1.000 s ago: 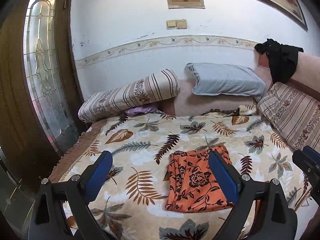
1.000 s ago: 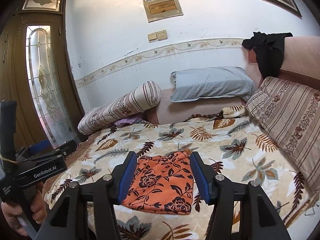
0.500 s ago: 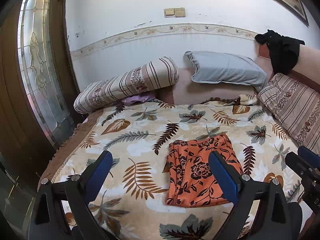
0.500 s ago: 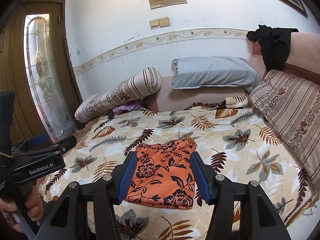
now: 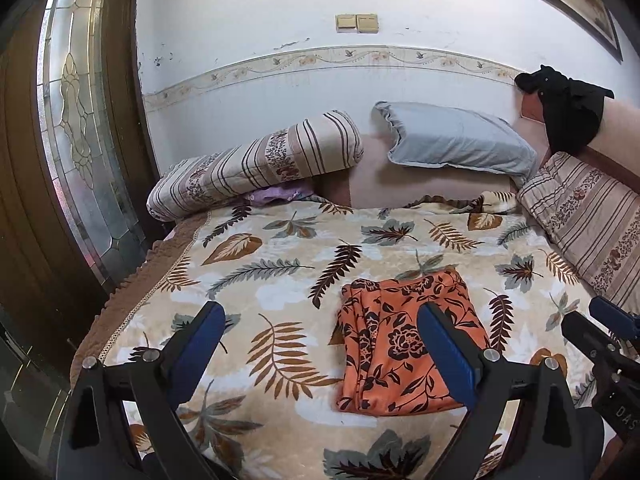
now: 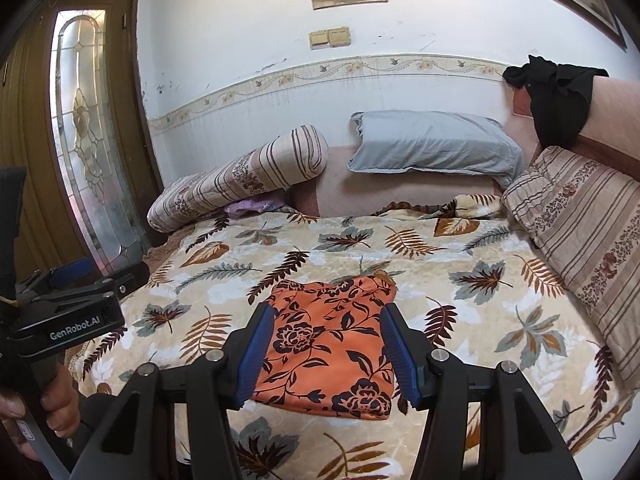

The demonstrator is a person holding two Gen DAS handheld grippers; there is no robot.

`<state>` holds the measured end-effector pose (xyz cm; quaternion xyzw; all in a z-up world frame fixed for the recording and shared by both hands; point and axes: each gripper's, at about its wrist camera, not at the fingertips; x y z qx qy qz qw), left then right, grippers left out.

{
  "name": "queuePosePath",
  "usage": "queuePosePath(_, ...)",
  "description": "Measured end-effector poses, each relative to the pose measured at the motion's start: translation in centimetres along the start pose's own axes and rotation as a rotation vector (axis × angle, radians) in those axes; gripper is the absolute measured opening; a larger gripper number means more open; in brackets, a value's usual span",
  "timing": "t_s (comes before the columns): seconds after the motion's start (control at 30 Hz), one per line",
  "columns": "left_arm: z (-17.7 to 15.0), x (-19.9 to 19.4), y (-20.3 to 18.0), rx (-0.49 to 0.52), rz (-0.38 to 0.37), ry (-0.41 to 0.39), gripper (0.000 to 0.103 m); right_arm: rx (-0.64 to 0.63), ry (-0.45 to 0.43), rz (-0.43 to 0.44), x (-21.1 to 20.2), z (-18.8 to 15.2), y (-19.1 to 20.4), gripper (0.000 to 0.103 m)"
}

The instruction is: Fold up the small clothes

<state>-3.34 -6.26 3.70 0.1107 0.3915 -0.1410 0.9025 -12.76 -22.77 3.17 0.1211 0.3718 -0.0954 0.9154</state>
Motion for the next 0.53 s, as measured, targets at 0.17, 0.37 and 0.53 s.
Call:
queuePosePath(0.17,0.1,0.2,0.1,-0.003,-0.007,0.002,0.097,-0.015,0.007,-0.003,0.5,0.2,0.6,0.059)
queuePosePath(0.37,0.3,0.8,0.3,-0.01,-0.016,0.01,0.097,-0.018,0.023,-0.006,1.3,0.4,0.8,0.059)
queuePosePath(0.53,0.6,2.2,0.3,-0.024,-0.066,0.032,0.097,-0.017,0.036,-0.003,2.4,0.7,0.6,0.059)
Point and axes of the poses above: each gripper's, at about its wrist camera, not at the fingertips, and x roughly the way its jaws point, y to its left, z to its top, and after that the axes turned 15 degrees about y, right-handed
